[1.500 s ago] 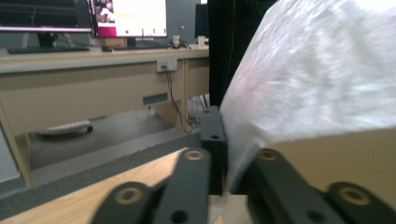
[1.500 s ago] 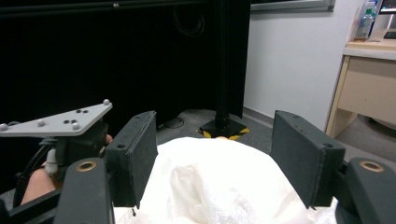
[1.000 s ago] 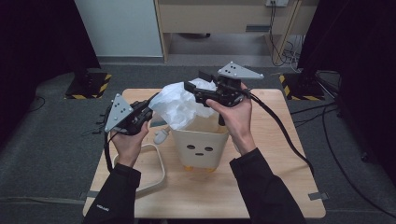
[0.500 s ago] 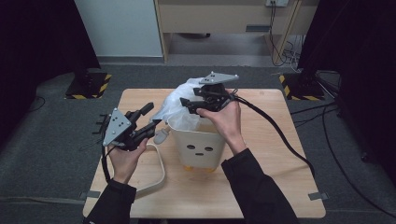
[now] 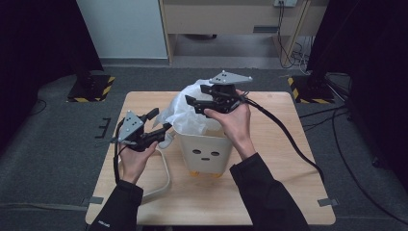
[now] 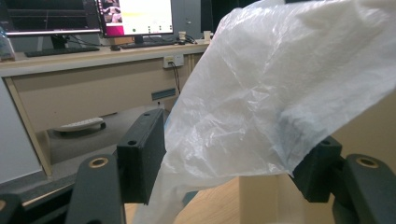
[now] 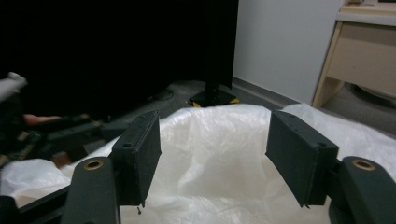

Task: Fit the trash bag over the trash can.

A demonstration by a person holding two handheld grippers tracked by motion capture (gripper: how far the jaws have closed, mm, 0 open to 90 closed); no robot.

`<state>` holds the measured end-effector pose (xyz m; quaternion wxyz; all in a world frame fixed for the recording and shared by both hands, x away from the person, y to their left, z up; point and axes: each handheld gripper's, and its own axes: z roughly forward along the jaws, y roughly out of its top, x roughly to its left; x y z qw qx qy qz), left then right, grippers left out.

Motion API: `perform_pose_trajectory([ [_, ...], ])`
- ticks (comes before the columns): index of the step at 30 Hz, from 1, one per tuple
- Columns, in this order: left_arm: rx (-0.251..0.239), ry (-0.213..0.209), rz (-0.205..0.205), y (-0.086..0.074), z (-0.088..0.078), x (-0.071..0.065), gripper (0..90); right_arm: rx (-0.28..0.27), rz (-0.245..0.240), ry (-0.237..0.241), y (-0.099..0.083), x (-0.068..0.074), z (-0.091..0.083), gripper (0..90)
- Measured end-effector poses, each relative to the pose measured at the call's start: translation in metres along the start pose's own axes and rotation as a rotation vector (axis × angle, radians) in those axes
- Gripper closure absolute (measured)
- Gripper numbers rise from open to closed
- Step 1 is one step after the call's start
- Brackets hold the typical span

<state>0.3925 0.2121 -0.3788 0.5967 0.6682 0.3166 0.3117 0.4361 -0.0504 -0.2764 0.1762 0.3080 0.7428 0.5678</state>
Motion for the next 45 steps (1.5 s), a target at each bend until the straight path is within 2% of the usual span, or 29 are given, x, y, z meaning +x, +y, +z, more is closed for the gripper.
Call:
perform_pose_trajectory([
  [4,0.02,-0.011,0.009,-0.002,0.015,0.002,34.4,-0.014,-0.005,0.0,0.001,0.0,-0.002,34.8],
  [6,0.008,-0.025,-0.022,-0.002,0.021,0.005,34.7,-0.021,-0.007,0.003,0.0,-0.001,-0.002,34.9],
  [10,-0.01,-0.055,-0.034,0.0,0.025,0.009,38.0,-0.02,-0.008,0.011,-0.002,0.0,0.0,35.1],
  [15,-0.021,-0.047,-0.041,-0.001,0.027,0.016,42.7,-0.024,-0.017,0.011,-0.002,0.0,-0.001,35.4],
  [19,0.007,-0.036,-0.037,-0.007,0.033,0.021,43.8,-0.039,-0.018,0.009,-0.001,0.001,-0.003,35.5],
  [22,0.024,-0.039,-0.079,-0.014,0.039,0.022,45.6,-0.046,-0.022,0.008,-0.001,0.001,-0.004,35.4],
  [25,0.036,-0.067,-0.074,-0.017,0.045,0.022,53.5,-0.058,-0.025,0.01,-0.001,0.001,-0.004,35.4],
  [29,0.04,-0.092,-0.079,-0.017,0.047,0.02,74.3,-0.084,-0.029,0.01,0.0,0.001,-0.006,35.7],
  [32,0.037,-0.09,-0.07,-0.013,0.044,0.018,88.4,-0.101,-0.029,0.015,0.002,0.001,-0.01,35.8],
  [35,0.02,-0.07,-0.061,-0.007,0.037,0.018,89.4,-0.121,-0.028,0.014,0.004,0.0,-0.015,35.9],
  [38,-0.03,-0.045,-0.058,0.004,0.023,0.018,89.5,-0.145,-0.028,0.011,0.007,-0.001,-0.02,36.1],
  [40,-0.06,-0.026,-0.031,0.015,0.011,0.016,89.4,-0.161,-0.026,0.008,0.009,-0.001,-0.024,36.1],
  [41,-0.081,-0.033,-0.009,0.021,0.006,0.015,89.4,-0.17,-0.023,0.006,0.01,-0.002,-0.025,36.1],
  [43,-0.099,-0.028,0.017,0.033,-0.006,0.008,89.4,-0.191,-0.019,0.002,0.011,-0.002,-0.027,36.1],
  [45,-0.096,-0.037,0.044,0.043,-0.015,-0.001,89.4,-0.205,-0.014,0.005,0.012,-0.003,-0.028,36.0],
])
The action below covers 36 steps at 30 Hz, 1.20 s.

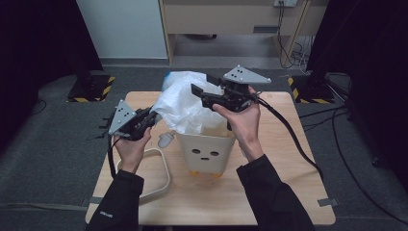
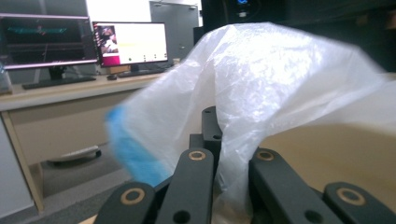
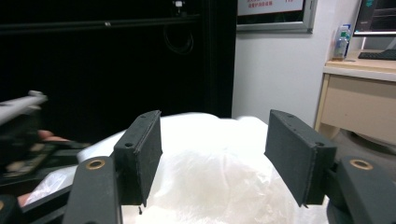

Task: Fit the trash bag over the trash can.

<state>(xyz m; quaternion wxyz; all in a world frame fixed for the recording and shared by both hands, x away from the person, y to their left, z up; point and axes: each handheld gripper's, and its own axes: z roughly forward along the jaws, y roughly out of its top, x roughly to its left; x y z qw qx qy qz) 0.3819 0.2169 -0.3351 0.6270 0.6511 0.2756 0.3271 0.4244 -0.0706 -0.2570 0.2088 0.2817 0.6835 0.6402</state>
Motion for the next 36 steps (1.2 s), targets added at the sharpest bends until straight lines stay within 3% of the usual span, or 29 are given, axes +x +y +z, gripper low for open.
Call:
perform_pose_trajectory([
  [5,0.023,-0.031,0.079,0.018,-0.011,-0.028,89.3,-0.028,0.019,0.013,0.0,0.002,0.002,34.9],
  [11,0.017,-0.06,0.103,0.024,-0.013,-0.05,89.3,-0.049,-0.01,0.04,0.005,0.011,0.007,32.9],
  [14,0.023,-0.083,0.086,0.023,-0.012,-0.053,89.1,-0.054,-0.021,0.059,0.007,0.015,0.009,33.2],
  [18,0.012,-0.081,0.058,0.021,-0.014,-0.051,85.2,0.037,-0.039,0.06,-0.003,0.014,0.017,42.2],
  [20,0.003,-0.051,0.058,0.02,-0.019,-0.05,72.6,0.121,-0.037,0.018,-0.012,0.01,0.021,45.0],
  [24,-0.049,-0.018,0.022,0.011,-0.034,-0.048,56.6,0.26,-0.017,-0.036,-0.026,-0.001,0.025,45.9],
  [26,0.001,0.031,0.038,0.008,-0.041,-0.044,51.1,0.3,-0.018,-0.04,-0.027,-0.002,0.025,44.7],
  [27,0.002,0.045,0.035,0.005,-0.044,-0.042,47.9,0.309,-0.022,-0.045,-0.028,-0.002,0.025,43.5],
  [31,0.008,0.069,-0.017,-0.008,-0.046,-0.027,48.1,0.37,-0.023,-0.029,-0.032,-0.001,0.03,37.7],
  [36,-0.063,0.05,-0.026,-0.013,-0.045,-0.021,64.2,0.39,-0.029,-0.018,-0.032,0.002,0.033,34.2],
])
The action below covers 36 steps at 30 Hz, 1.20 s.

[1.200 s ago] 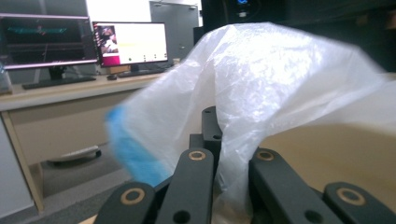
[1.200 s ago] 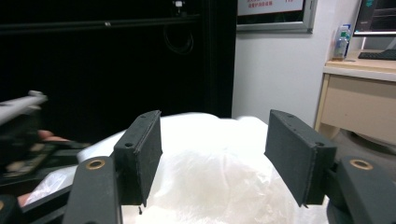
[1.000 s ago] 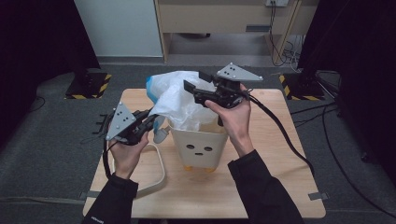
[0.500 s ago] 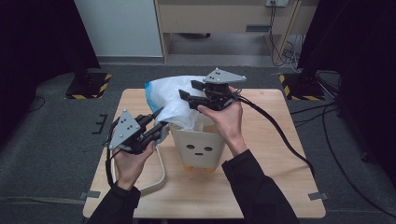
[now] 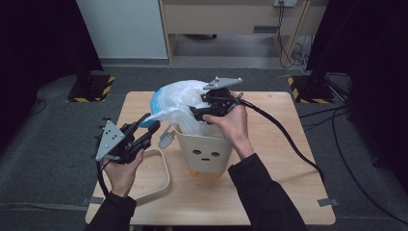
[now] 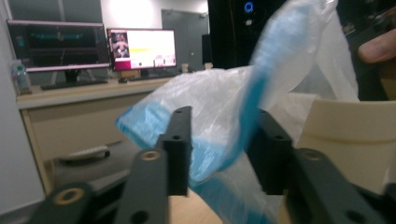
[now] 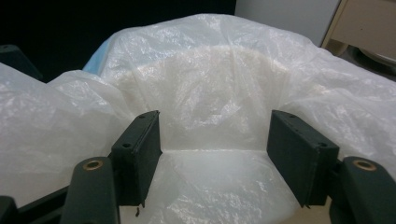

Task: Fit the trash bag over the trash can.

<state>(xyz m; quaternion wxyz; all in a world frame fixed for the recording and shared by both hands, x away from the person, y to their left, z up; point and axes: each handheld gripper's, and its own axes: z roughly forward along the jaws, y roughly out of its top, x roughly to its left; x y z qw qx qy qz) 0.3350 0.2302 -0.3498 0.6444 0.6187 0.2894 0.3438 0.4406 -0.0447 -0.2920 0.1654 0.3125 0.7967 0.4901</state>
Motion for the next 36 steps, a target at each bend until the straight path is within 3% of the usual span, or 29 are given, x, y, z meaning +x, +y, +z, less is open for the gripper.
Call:
perform_pose_trajectory([
  [3,-0.053,-0.018,0.017,0.007,-0.002,-0.002,75.8,-0.074,0.0,-0.01,0.003,-0.001,-0.006,33.0],
  [7,-0.097,-0.047,0.037,0.017,-0.001,-0.009,85.6,-0.245,0.025,0.016,0.011,-0.001,-0.019,32.4],
  [15,-0.126,-0.094,0.024,0.023,0.005,-0.019,89.3,-0.471,0.022,0.048,0.023,-0.009,-0.055,35.0],
  [19,-0.137,-0.108,0.007,0.027,0.008,-0.021,89.3,-0.5,0.008,0.088,0.024,-0.013,-0.073,34.3],
  [27,-0.149,-0.118,-0.004,0.035,0.016,-0.027,89.3,-0.526,-0.053,0.075,0.022,-0.018,-0.109,33.7],
  [31,-0.143,-0.145,0.005,0.039,0.023,-0.036,89.3,-0.531,-0.068,0.111,0.012,-0.016,-0.115,32.9],
  [36,-0.125,-0.196,0.013,0.043,0.032,-0.051,89.3,-0.512,-0.094,0.168,-0.011,-0.01,-0.11,32.2],
])
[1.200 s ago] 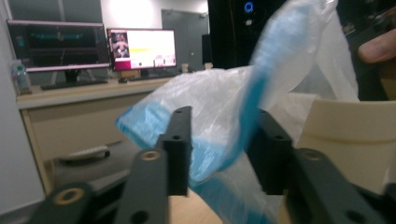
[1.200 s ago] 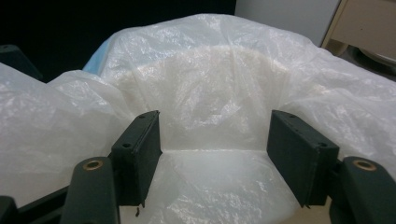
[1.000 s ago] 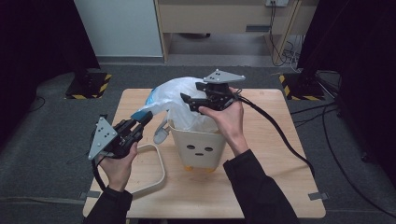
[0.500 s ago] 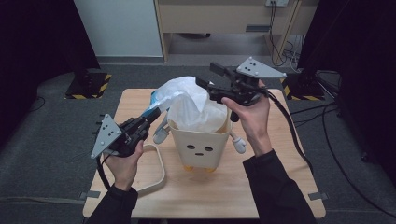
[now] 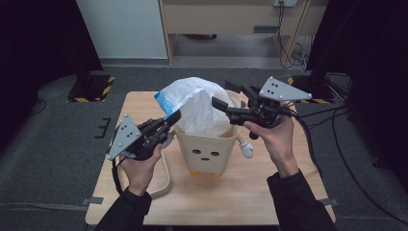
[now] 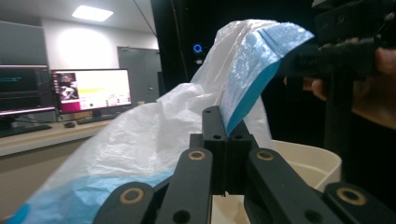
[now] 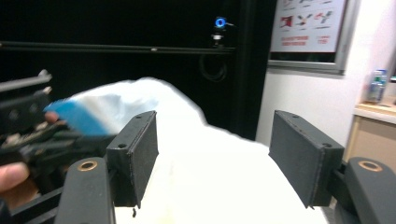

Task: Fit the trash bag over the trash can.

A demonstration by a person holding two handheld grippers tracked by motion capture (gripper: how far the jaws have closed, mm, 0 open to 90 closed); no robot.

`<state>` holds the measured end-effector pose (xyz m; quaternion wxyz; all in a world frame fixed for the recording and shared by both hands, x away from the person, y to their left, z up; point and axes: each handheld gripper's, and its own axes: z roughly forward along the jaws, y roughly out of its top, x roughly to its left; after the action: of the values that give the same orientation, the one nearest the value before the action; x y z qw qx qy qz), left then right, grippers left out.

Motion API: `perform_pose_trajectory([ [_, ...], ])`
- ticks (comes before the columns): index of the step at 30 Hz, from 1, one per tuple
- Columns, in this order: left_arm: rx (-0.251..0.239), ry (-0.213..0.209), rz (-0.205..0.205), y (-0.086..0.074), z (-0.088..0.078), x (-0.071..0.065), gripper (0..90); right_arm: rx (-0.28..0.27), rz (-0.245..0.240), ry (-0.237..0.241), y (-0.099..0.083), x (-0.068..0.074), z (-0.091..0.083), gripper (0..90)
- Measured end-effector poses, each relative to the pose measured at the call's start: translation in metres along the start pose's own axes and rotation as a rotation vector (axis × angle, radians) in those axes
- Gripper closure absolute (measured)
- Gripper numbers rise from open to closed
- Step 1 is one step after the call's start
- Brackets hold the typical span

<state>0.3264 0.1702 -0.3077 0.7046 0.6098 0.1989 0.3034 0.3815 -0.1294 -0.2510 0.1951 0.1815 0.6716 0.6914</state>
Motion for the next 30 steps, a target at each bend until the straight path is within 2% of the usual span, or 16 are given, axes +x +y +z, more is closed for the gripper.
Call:
perform_pose_trajectory([
  [3,0.011,-0.027,0.001,0.003,0.006,-0.008,89.0,0.005,-0.007,0.05,-0.009,0.004,0.0,32.9],
  [5,0.02,-0.041,0.01,0.006,0.01,-0.012,88.8,0.011,-0.026,0.075,-0.013,0.008,0.001,37.0],
  [7,0.021,-0.056,0.008,0.008,0.012,-0.015,88.3,0.007,-0.03,0.104,-0.016,0.012,0.004,47.2],
  [11,0.034,-0.062,0.009,0.008,0.013,-0.017,86.3,0.036,-0.054,0.108,-0.021,0.015,0.006,75.0],
  [13,0.038,-0.049,0.004,0.006,0.01,-0.015,83.4,0.039,-0.024,0.129,-0.023,0.013,0.003,84.8],
  [14,0.036,-0.04,-0.01,0.006,0.008,-0.014,80.6,0.041,-0.017,0.125,-0.023,0.012,0.0,88.2],
  [15,0.032,-0.032,-0.031,0.005,0.006,-0.012,76.0,0.037,-0.015,0.122,-0.024,0.009,-0.003,89.8],
  [16,0.035,-0.021,-0.034,0.005,0.004,-0.011,70.4,0.032,-0.009,0.119,-0.025,0.007,-0.007,90.0],
  [19,0.047,0.017,-0.025,0.004,-0.006,-0.007,51.7,0.026,-0.007,0.086,-0.027,-0.001,-0.02,90.0],
  [21,0.049,0.045,-0.023,0.001,-0.015,-0.004,44.1,0.015,0.003,0.074,-0.028,-0.006,-0.031,90.0],
  [24,0.06,0.077,-0.031,-0.004,-0.027,0.004,40.3,0.004,0.014,0.046,-0.031,-0.015,-0.045,90.0],
  [26,0.06,0.096,-0.057,-0.008,-0.032,0.009,39.9,0.01,0.014,0.027,-0.034,-0.02,-0.053,90.0],
  [30,0.071,0.105,-0.074,-0.013,-0.032,0.015,41.8,0.044,0.005,0.008,-0.045,-0.026,-0.064,89.3],
])
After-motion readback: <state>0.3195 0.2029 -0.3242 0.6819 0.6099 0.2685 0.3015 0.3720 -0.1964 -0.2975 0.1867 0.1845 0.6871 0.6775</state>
